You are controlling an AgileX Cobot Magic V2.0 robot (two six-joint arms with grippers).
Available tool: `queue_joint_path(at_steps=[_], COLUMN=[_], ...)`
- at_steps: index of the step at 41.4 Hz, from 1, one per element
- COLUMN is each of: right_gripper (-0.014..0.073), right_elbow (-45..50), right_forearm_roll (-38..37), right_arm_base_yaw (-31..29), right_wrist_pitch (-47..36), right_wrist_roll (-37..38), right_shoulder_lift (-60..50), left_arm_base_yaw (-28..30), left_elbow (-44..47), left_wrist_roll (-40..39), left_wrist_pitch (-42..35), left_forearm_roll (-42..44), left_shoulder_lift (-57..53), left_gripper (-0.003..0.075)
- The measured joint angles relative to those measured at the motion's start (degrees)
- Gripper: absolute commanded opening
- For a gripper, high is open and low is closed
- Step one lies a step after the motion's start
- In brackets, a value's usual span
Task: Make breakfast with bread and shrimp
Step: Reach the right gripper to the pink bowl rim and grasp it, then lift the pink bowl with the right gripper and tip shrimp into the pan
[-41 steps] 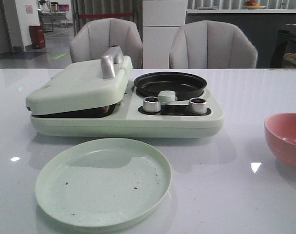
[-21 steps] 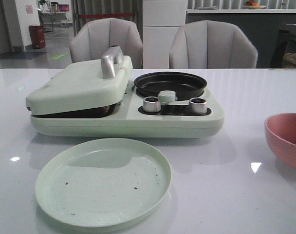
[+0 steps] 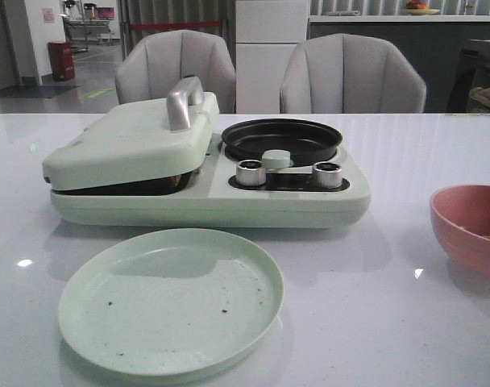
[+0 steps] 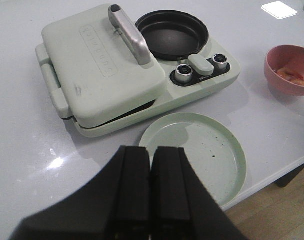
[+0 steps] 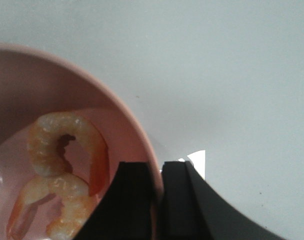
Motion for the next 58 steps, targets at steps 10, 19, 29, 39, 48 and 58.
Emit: queue_joint_path(at_steps=[10,19,29,39,48,58], right_gripper=[0.0048,0.0050,0.0050,0.0050,0.0050,0.0050], right_elbow=[-1.90,-15.26,-36.81,-53.81,-61.92,-62.90], right_forearm_roll=[-1.03,-8.27,-24.95,-45.46,-59.12,-75.10], right_arm_base_yaw=[1.03,8.22,22.09,33.32,39.49,42.85], right_wrist_pitch=[0.43,6.31,17.48,26.06,29.32,32.21], right_wrist_roll=[-0.10,-0.10,2.55,4.95,6.48,11.23], right_shoulder_lift=[-4.73,-6.35,0.80,14.25,24.85,31.09], left_arm_base_yaw=[0.00,0.00,0.00,0.00,0.00,0.00], left_elbow=[0.00,0.00,0.00,0.00,0.00,0.00], left_wrist_roll=[0.00,0.00,0.00,0.00,0.00,0.00], left_wrist_pitch=[0.00,0.00,0.00,0.00,0.00,0.00], left_forearm_roll=[0.00,0.00,0.00,0.00,0.00,0.00], left_shoulder_lift=[0.00,0.00,0.00,0.00,0.00,0.00], left_gripper=[0.0101,0.0101,0.0101,0.0101,0.0101,0.0101])
